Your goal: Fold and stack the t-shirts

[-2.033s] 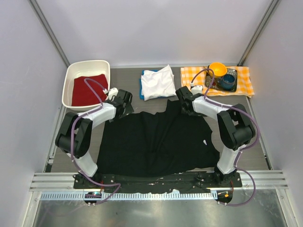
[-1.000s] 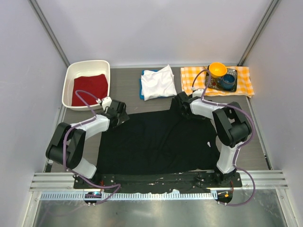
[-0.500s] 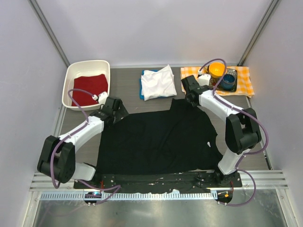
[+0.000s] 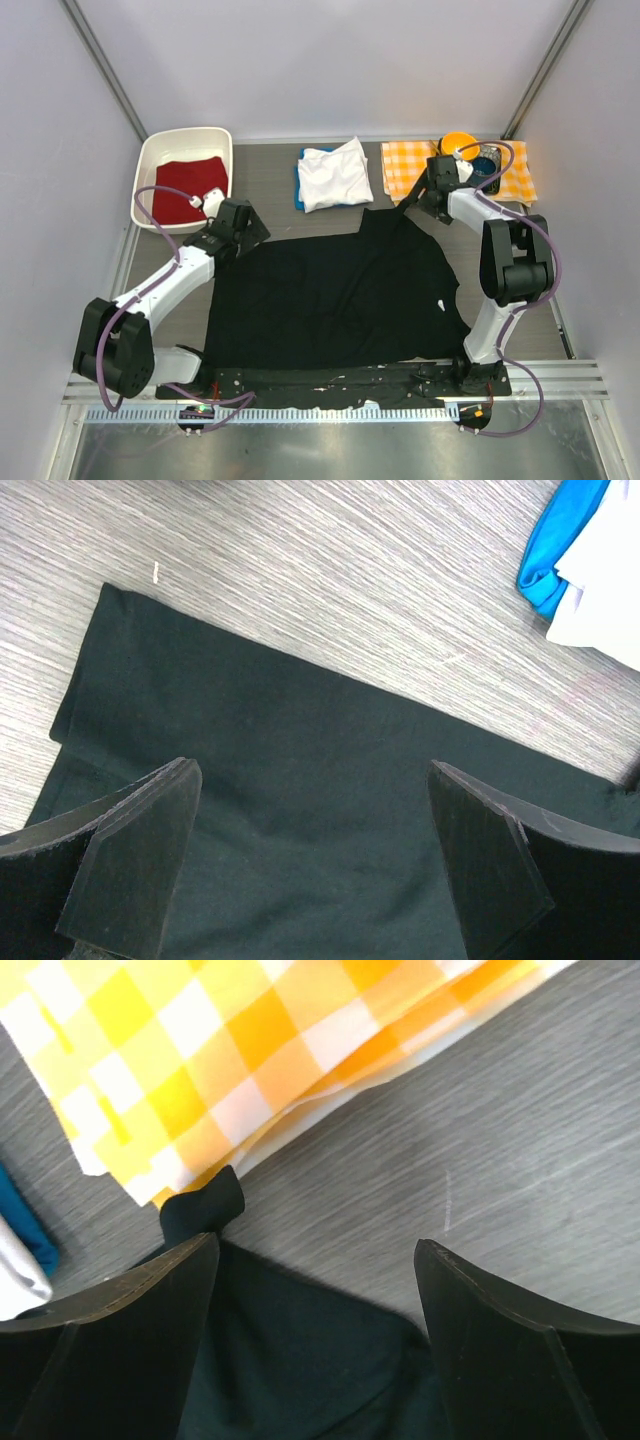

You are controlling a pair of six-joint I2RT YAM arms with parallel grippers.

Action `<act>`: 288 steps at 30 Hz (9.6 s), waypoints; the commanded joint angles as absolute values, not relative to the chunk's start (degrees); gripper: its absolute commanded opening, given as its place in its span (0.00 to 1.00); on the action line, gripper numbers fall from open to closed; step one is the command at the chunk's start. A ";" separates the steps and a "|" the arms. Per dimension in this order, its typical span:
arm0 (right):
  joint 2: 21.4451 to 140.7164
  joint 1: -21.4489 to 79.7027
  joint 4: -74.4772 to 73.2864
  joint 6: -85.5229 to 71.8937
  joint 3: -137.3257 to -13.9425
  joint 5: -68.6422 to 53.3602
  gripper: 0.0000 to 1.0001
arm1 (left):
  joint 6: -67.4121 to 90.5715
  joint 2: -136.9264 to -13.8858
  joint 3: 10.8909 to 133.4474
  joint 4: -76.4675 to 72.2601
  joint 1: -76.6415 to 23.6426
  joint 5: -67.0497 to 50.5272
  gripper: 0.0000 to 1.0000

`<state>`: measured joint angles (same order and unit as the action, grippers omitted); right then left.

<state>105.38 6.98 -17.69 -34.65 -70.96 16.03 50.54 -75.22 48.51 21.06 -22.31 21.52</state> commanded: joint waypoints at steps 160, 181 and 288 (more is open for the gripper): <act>42.45 28.83 -74.71 -39.20 -54.57 4.92 0.44 | 63.72 -25.67 27.68 45.18 -18.28 15.65 0.84; 68.28 29.44 -35.36 -36.30 -46.41 12.48 0.79 | 58.80 -62.48 36.66 17.85 -24.69 6.24 1.00; 84.55 48.42 -45.16 -41.21 -53.78 37.75 0.88 | 51.94 -73.92 51.42 17.75 -23.11 11.60 1.00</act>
<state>86.63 45.91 -38.98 -37.34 -51.66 28.25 51.09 -76.40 51.70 19.88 -22.65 11.88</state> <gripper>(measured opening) 0.709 0.996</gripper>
